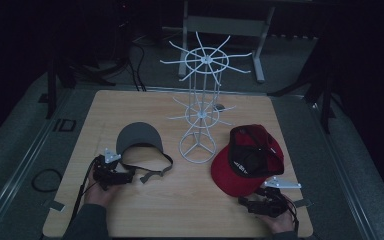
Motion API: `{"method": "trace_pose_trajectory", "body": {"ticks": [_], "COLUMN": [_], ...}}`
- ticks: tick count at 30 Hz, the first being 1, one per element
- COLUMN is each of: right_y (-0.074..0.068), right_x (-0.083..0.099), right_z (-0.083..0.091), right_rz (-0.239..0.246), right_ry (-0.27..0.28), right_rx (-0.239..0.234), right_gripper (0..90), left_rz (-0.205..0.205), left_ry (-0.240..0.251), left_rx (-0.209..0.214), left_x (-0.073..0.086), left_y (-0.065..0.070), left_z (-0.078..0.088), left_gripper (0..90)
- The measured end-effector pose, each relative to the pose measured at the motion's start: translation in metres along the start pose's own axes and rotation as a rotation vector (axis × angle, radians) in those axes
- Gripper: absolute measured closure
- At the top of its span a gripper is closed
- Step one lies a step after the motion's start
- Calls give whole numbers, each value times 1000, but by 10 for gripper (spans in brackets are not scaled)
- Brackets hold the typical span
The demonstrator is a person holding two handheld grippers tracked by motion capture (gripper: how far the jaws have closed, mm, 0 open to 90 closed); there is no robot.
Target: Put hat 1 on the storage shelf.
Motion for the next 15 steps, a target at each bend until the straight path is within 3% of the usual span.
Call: {"method": "trace_pose_trajectory", "body": {"ticks": [5, 7, 12, 15], "right_y": [0, 0, -4, -4], "right_x": [-13, -15, -15, -18], "right_z": [-14, -15, -27, -31], "right_rz": [-54, -47, -60, -97], "right_ry": [48, 51, 25, 30], "right_rx": [37, 48, 38, 20], "right_gripper": [254, 293, 434, 492], "left_rz": [0, 0, 1, 1], "left_ry": [0, 0, 0, 0], "left_rx": [0, 0, -1, -1], "left_x": [0, 0, 0, 0], "left_y": [0, 0, 0, 0], "left_z": [0, 0, 0, 0], "left_gripper": [86, 86, 86, 86]}}
Point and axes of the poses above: each handheld gripper's, and its own axes: z roughly backward along the jaws, x roughly out of its underside, y roughly to its right, the point moved 5 cm from there along -z, roughly forward along the jaws, and after that the axes turned 1 degree about x, right-handed, at the moved point
